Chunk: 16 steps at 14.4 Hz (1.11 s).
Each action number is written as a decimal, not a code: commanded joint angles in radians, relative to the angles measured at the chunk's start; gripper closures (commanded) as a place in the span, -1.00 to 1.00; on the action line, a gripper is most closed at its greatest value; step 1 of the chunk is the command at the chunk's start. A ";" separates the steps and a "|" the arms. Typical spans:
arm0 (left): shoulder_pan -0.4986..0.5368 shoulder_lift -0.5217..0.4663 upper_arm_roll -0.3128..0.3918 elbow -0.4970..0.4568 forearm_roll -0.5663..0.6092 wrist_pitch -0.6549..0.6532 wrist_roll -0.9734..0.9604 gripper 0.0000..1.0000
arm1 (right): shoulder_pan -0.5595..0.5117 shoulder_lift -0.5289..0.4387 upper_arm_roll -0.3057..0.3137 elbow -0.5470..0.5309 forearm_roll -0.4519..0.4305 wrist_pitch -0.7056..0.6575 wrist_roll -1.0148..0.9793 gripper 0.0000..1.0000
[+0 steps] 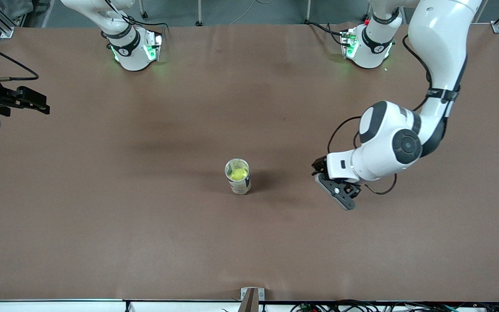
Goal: Insert tennis ball vertically with right arm
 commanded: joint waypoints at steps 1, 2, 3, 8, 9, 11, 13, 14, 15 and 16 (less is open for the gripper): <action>0.019 -0.025 0.012 0.070 0.025 -0.086 -0.115 -1.00 | 0.014 -0.056 -0.021 -0.065 -0.002 0.018 -0.003 -1.00; 0.033 -0.032 0.012 0.089 0.026 -0.111 -0.128 -1.00 | 0.013 -0.057 -0.028 -0.065 -0.002 0.024 -0.010 -1.00; 0.042 -0.040 0.017 0.101 0.032 -0.134 -0.137 -1.00 | 0.016 -0.062 -0.042 -0.065 -0.002 0.027 -0.012 -1.00; 0.078 -0.121 0.058 0.103 0.034 -0.237 -0.267 -1.00 | 0.040 -0.141 -0.082 -0.111 -0.002 0.032 -0.015 -1.00; 0.087 -0.134 0.064 0.103 0.034 -0.254 -0.295 -1.00 | 0.051 -0.166 -0.084 -0.134 -0.002 0.044 -0.014 -1.00; 0.099 -0.160 0.070 0.103 0.034 -0.287 -0.358 -1.00 | 0.051 -0.227 -0.085 -0.202 -0.002 0.076 -0.015 -1.00; 0.134 -0.180 0.069 0.103 0.035 -0.301 -0.372 -1.00 | 0.051 -0.255 -0.093 -0.246 -0.002 0.093 -0.014 -1.00; 0.156 -0.192 0.069 0.104 0.034 -0.324 -0.372 -1.00 | 0.053 -0.253 -0.091 -0.242 -0.002 0.095 -0.014 -1.00; 0.165 -0.201 0.069 0.106 0.034 -0.346 -0.372 -1.00 | 0.050 -0.250 -0.090 -0.239 -0.002 0.093 -0.014 -1.00; 0.167 -0.213 0.072 0.106 0.035 -0.367 -0.372 -1.00 | 0.050 -0.250 -0.090 -0.237 -0.002 0.092 -0.014 -1.00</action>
